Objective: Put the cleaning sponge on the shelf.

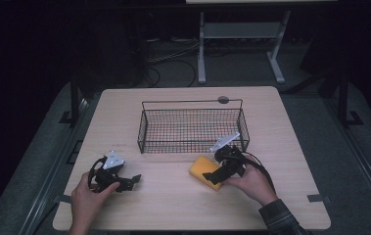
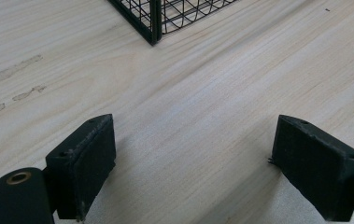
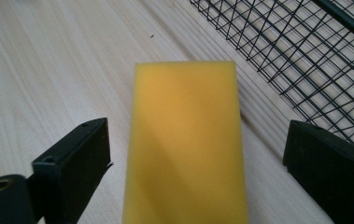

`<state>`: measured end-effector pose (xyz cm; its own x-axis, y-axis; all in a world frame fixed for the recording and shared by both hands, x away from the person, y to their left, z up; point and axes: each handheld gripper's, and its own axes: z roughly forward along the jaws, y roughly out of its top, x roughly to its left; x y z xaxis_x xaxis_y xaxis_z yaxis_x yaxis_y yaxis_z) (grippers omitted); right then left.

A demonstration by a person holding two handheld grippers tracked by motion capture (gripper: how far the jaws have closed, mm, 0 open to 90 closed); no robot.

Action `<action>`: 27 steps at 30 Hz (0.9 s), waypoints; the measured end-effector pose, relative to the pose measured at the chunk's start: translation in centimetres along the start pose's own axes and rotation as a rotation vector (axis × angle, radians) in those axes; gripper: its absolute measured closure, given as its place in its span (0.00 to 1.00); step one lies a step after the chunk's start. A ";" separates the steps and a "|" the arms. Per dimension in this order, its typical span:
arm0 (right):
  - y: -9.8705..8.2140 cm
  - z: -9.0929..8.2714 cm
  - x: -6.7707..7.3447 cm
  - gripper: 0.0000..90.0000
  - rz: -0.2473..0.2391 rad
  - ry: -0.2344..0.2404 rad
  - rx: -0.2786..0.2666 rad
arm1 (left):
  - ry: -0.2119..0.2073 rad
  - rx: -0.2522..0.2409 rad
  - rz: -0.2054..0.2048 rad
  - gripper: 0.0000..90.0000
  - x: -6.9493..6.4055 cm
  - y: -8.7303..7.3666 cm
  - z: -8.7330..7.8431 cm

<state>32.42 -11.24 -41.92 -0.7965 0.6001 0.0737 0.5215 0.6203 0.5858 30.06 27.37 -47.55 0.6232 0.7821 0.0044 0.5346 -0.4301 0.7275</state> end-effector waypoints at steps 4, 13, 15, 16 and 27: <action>0.3 0.6 0.1 0.04 -0.004 0.000 0.015 | -0.001 0.001 0.001 0.14 0.0 0.0 0.0; 0.5 1.8 0.2 0.04 -0.020 -0.007 0.053 | 0.000 0.003 0.003 0.14 0.0 0.0 0.0; 0.6 2.0 0.2 0.04 -0.022 -0.007 0.058 | 0.000 0.004 0.003 0.14 0.0 0.0 0.0; 0.6 2.0 0.2 0.04 -0.023 -0.008 0.062 | -0.001 0.003 0.003 0.14 0.0 0.0 0.0; 0.5 3.0 0.5 0.04 -0.048 -0.015 0.111 | -0.001 0.003 0.003 0.14 0.0 0.0 0.0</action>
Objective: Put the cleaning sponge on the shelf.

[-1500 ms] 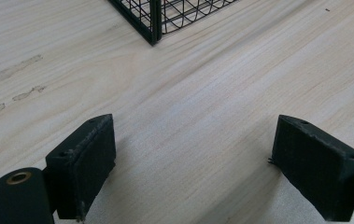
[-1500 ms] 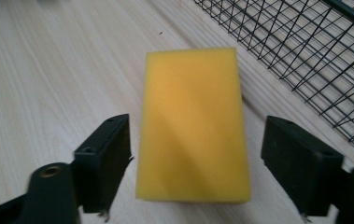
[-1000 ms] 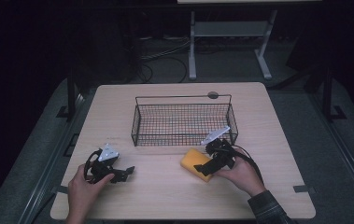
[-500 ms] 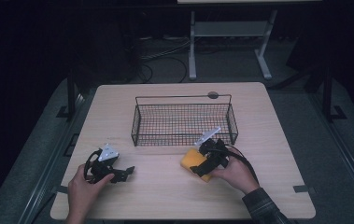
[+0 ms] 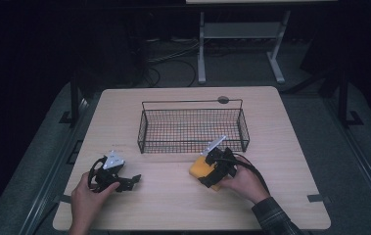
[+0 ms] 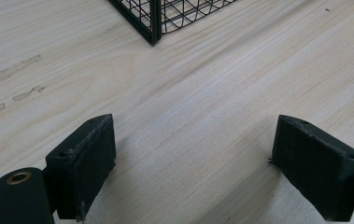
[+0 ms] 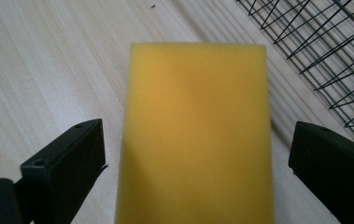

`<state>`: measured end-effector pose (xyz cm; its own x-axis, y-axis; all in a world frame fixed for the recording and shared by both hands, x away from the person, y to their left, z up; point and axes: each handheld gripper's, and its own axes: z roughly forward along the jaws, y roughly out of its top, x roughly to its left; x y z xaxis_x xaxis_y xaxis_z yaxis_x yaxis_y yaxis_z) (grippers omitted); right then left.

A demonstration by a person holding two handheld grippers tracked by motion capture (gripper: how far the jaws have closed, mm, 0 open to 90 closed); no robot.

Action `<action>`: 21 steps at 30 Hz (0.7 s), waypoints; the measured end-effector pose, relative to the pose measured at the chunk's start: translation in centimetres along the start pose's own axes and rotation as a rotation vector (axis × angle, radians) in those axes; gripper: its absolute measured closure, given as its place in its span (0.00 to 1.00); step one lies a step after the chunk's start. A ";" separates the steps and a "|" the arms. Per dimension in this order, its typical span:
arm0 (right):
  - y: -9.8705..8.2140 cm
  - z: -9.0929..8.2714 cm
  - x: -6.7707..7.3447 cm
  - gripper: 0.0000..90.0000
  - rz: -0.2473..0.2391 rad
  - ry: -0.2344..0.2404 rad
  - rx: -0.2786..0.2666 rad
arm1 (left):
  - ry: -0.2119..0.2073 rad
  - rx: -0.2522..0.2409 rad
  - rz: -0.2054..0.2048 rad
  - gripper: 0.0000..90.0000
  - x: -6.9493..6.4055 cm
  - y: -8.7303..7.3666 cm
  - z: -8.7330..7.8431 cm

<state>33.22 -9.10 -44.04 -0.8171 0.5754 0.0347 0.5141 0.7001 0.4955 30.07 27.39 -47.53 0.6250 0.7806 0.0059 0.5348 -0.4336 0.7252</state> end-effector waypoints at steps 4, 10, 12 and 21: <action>0.0 0.3 0.1 0.04 0.000 -0.001 0.013 | 0.000 0.000 0.000 0.14 0.0 0.0 0.0; 0.0 0.7 0.3 0.06 -0.012 -0.003 0.035 | 0.001 -0.001 0.000 0.14 0.0 0.0 0.0; -0.1 0.8 0.2 0.06 -0.019 -0.003 0.042 | 0.000 0.001 0.000 0.14 0.0 0.0 0.0; -0.2 1.0 0.2 0.14 -0.012 -0.003 0.055 | 0.000 0.000 0.000 0.14 0.0 0.0 0.0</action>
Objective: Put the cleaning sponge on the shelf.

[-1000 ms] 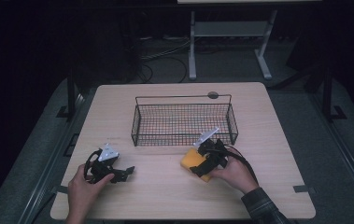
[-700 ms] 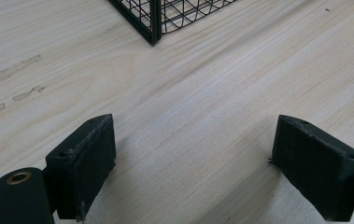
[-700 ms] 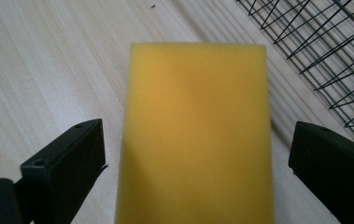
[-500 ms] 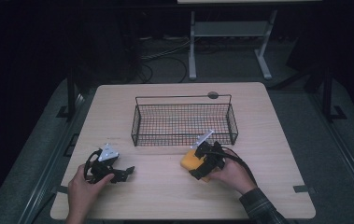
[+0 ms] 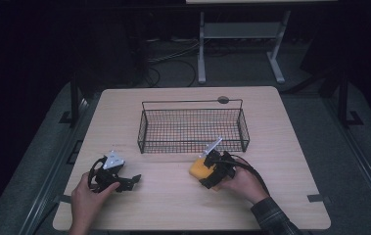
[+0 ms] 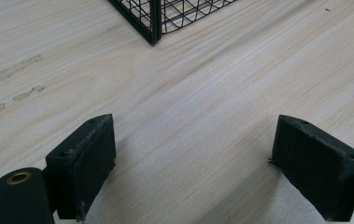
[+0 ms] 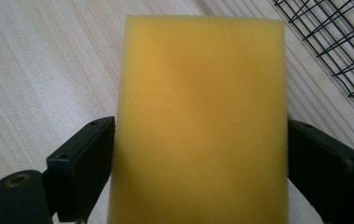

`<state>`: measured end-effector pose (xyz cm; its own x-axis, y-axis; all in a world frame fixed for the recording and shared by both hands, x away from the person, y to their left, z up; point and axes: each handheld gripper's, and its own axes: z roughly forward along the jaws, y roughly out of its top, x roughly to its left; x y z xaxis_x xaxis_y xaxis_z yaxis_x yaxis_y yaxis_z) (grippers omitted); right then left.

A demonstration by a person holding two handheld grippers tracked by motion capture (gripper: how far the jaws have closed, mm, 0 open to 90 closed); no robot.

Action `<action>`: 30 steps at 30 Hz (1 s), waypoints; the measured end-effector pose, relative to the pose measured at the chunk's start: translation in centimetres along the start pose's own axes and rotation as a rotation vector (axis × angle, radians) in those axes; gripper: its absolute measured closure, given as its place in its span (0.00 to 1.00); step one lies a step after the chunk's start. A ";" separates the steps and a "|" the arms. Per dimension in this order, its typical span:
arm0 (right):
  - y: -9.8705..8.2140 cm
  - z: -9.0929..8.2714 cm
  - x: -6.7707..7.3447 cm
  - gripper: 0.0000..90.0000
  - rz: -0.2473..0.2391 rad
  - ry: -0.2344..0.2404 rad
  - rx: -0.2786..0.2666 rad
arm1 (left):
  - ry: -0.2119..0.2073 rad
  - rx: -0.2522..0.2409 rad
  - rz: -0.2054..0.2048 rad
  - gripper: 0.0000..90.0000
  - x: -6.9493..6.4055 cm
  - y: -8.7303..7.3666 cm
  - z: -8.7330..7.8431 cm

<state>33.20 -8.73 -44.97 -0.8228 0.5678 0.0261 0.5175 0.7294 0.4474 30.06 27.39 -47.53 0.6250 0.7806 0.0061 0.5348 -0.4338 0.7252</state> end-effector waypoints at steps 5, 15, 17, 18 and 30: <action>-0.1 0.0 -0.1 0.19 0.000 -0.003 0.003 | 0.000 0.000 0.000 0.14 0.0 0.0 0.0; -0.3 -0.3 -0.2 0.25 -0.001 0.001 -0.006 | 0.000 -0.001 0.000 0.14 0.0 0.0 0.0; -0.3 -0.4 -0.3 0.25 -0.001 0.000 -0.007 | 0.000 -0.001 0.000 0.14 0.0 0.0 0.0; -0.3 -0.5 -0.3 0.25 -0.004 0.002 -0.007 | 0.000 0.000 0.000 0.14 0.0 0.0 0.0; -0.5 -1.4 -0.6 0.25 0.000 0.007 -0.023 | 0.000 0.000 0.000 0.14 0.0 0.0 0.0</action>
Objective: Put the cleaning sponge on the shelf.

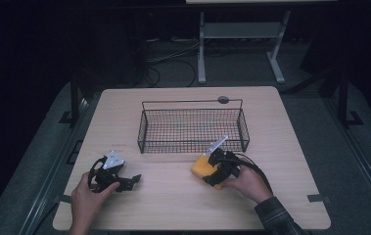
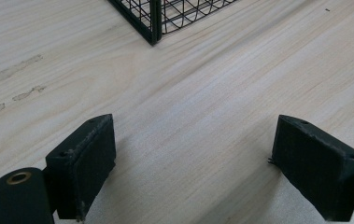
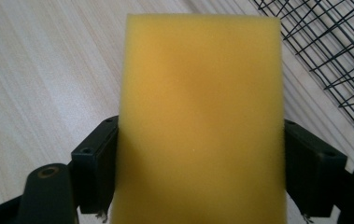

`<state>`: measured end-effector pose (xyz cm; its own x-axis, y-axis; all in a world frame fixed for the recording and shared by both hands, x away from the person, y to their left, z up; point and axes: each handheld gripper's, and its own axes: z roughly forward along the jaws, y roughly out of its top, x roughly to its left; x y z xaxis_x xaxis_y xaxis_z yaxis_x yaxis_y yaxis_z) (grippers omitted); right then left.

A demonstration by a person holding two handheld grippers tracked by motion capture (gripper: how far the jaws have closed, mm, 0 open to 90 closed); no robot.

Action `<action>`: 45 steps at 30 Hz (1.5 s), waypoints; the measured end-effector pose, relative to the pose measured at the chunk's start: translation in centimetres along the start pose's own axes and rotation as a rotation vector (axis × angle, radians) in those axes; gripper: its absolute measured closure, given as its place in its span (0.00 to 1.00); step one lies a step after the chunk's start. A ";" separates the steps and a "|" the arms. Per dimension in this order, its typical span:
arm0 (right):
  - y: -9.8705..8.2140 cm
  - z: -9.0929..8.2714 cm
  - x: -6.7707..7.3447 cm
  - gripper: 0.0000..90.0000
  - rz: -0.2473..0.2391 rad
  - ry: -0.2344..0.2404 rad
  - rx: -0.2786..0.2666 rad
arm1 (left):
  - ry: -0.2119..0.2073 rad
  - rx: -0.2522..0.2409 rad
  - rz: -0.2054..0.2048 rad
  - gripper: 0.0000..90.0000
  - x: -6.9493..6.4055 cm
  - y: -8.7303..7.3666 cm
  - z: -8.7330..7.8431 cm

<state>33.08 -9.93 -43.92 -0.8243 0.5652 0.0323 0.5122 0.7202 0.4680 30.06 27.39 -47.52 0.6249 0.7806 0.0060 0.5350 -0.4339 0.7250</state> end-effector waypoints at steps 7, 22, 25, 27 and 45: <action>-0.1 -0.7 0.0 0.26 0.005 0.004 -0.005 | 0.000 0.000 0.000 0.14 0.0 0.0 0.0; -0.5 -2.5 -0.4 0.26 0.008 -0.003 -0.025 | 0.000 -0.002 -0.003 0.14 0.0 0.0 0.0; -0.6 -3.0 -0.5 0.26 0.006 -0.004 -0.030 | 0.000 -0.002 -0.003 0.14 0.0 0.0 0.0; -0.6 -3.3 -0.5 0.26 0.009 -0.006 -0.036 | 0.001 -0.004 -0.003 0.14 0.0 0.0 0.0; -0.7 -5.2 -1.0 0.26 0.011 -0.009 -0.054 | 0.000 -0.004 -0.004 0.14 0.0 0.0 0.0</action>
<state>32.29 -13.09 -39.71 -0.8163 0.5768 0.0299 0.5072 0.6912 0.5148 30.06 27.36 -47.55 0.6228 0.7824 0.0037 0.5348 -0.4291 0.7279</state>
